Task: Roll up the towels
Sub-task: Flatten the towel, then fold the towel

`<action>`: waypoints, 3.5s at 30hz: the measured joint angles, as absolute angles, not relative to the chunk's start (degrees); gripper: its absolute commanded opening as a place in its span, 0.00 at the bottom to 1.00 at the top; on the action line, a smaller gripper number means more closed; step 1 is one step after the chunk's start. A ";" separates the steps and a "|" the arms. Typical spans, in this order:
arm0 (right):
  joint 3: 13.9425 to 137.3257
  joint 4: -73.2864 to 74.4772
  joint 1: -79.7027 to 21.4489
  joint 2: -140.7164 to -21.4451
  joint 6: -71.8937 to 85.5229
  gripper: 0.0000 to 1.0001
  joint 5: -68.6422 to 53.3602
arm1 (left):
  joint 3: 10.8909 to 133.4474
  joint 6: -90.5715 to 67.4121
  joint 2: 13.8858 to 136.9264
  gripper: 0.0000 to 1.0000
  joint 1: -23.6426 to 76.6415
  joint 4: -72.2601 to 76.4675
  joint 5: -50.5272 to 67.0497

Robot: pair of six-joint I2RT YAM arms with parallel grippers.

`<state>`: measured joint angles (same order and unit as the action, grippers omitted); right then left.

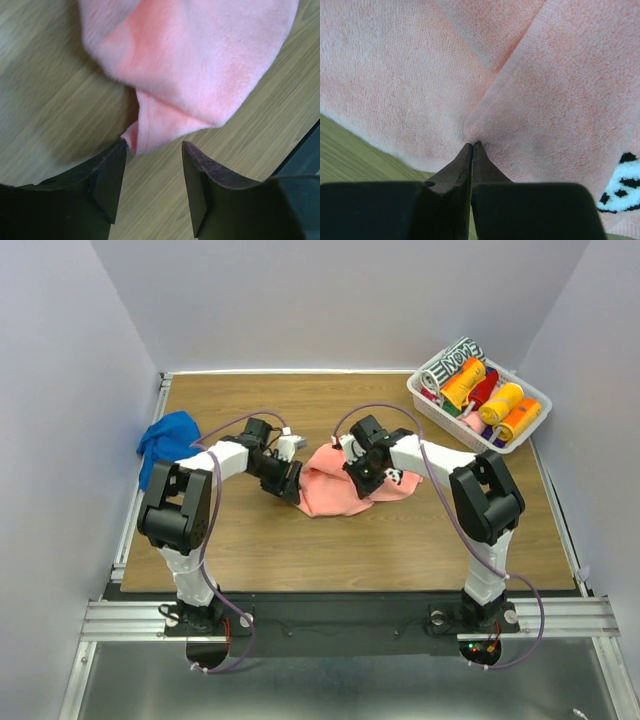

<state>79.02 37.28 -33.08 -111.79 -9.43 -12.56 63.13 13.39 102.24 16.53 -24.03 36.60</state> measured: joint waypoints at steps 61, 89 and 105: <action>77.17 41.98 -7.90 -93.62 -21.43 0.01 -15.31 | 81.06 25.91 95.48 0.00 12.08 -33.12 15.49; 66.70 39.18 -7.57 -92.62 -28.99 0.00 -20.34 | 62.30 32.84 88.12 0.00 12.03 -25.63 19.00; 61.56 43.86 -7.57 -86.59 -35.79 0.01 -20.12 | 53.49 36.67 77.47 0.00 12.88 -29.85 18.11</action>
